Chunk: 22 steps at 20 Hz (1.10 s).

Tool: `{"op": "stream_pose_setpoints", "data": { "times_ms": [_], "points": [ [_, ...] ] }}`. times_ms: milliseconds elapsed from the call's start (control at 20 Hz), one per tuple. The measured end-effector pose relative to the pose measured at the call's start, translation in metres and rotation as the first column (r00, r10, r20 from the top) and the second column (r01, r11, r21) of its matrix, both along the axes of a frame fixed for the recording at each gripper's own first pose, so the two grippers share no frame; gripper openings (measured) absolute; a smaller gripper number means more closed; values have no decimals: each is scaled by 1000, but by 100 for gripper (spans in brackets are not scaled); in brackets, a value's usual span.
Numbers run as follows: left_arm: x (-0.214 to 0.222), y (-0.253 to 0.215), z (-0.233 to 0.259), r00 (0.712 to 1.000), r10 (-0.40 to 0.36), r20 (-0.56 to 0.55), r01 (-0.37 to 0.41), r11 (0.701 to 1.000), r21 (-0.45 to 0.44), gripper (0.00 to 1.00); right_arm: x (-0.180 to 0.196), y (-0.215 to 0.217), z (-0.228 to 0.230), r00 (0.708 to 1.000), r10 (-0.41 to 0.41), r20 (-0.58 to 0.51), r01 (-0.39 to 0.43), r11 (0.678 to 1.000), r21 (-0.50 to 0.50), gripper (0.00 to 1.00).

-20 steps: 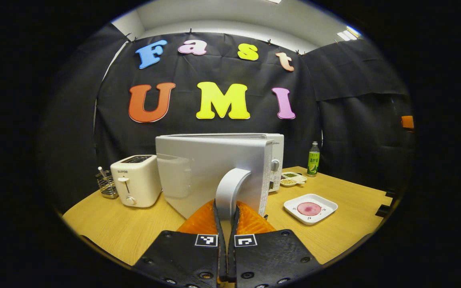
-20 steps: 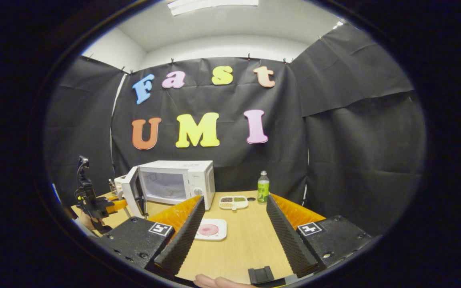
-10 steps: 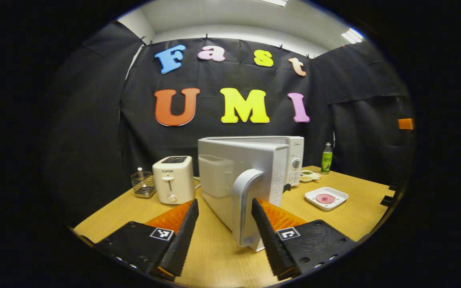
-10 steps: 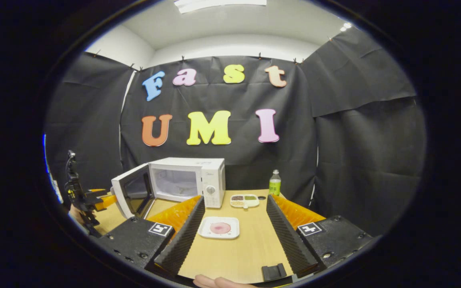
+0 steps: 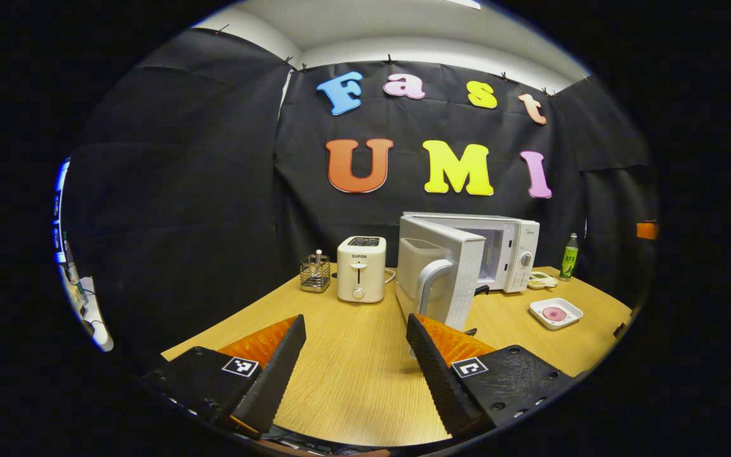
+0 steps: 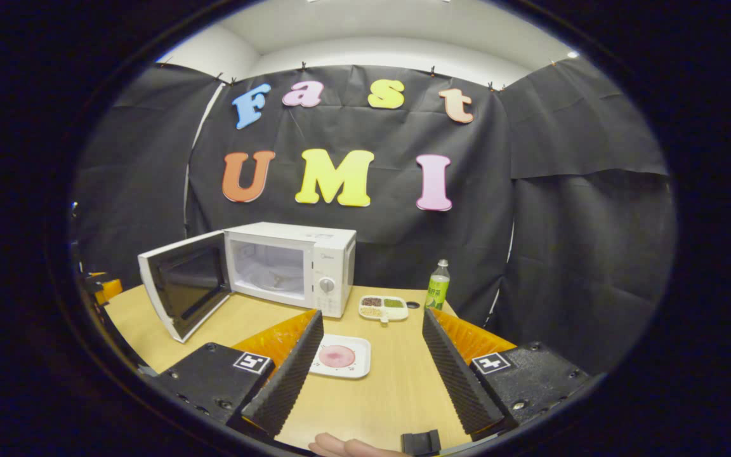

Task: Open the microwave oven with the left hand, put the food in, and close the microwave oven.

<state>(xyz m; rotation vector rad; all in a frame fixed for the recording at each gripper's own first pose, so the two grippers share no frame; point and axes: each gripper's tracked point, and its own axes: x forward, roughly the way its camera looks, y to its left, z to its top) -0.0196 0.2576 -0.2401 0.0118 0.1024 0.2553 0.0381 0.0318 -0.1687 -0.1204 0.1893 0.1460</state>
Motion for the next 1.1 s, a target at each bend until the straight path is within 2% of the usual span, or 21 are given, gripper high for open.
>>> {"op": "stream_pose_setpoints", "data": {
  "times_ms": [100, 200, 250, 300, 400, 450, 550, 600, 650, 750, 800, 950, 1000, 1100],
  "points": [
    [-10, -8, 6, 1000, 26, 12, -26, 999, -20, 95, 30, 6, -20, 996, 19, -82, -21, 1000, -21, 94],
    [-10, -23, 15, 999, 27, 21, -26, 998, -52, 94, 62, 6, -50, 979, 22, -203, -29, 999, -33, 94],
    [-8, -29, 18, 1000, 22, 21, -21, 998, -55, 94, 78, 7, -66, 963, 28, -269, -41, 998, -43, 95],
    [-7, -35, 24, 1000, 15, 26, -14, 999, -45, 94, 90, 11, -79, 942, 41, -334, -59, 997, -46, 100],
    [-3, -39, 41, 998, 32, 52, -33, 999, 3, 94, 116, 17, -101, 895, 70, -441, -92, 995, -28, 100],
    [-2, -43, 50, 997, 33, 67, -34, 999, 13, 94, 126, 15, -115, 864, 78, -497, -96, 995, -11, 99],
    [2, -58, 65, 996, 19, 90, -19, 1000, -1, 93, 141, 12, -144, 783, 82, -617, -72, 997, 41, 96],
    [3, -64, 75, 994, 11, 109, -11, 1000, -3, 93, 147, 11, -157, 734, 88, -673, -65, 996, 59, 92],
    [3, -69, 84, 991, 8, 130, -8, 1000, -2, 93, 153, 10, -173, 689, 94, -718, -58, 996, 75, 82],
    [6, -79, 92, 990, 5, 143, -6, 1000, 10, 93, 164, 5, -198, 617, 100, -781, -51, 995, 87, 82],
    [8, -84, 95, 989, 6, 147, -8, 1000, 14, 93, 167, 5, -208, 585, 116, -802, -55, 993, 104, 67],
    [12, -105, 98, 991, -18, 135, 16, 1000, 20, 93, 165, 12, -230, 488, 183, -853, -57, 982, 178, 58],
    [11, -111, 99, 991, -23, 130, 19, 999, 28, 93, 165, 12, -235, 456, 187, -870, -47, 981, 187, 49],
    [12, -122, 101, 991, -47, 125, 44, 999, 28, 93, 166, 17, -242, 399, 219, -890, -51, 975, 217, 39]
  ]
}}
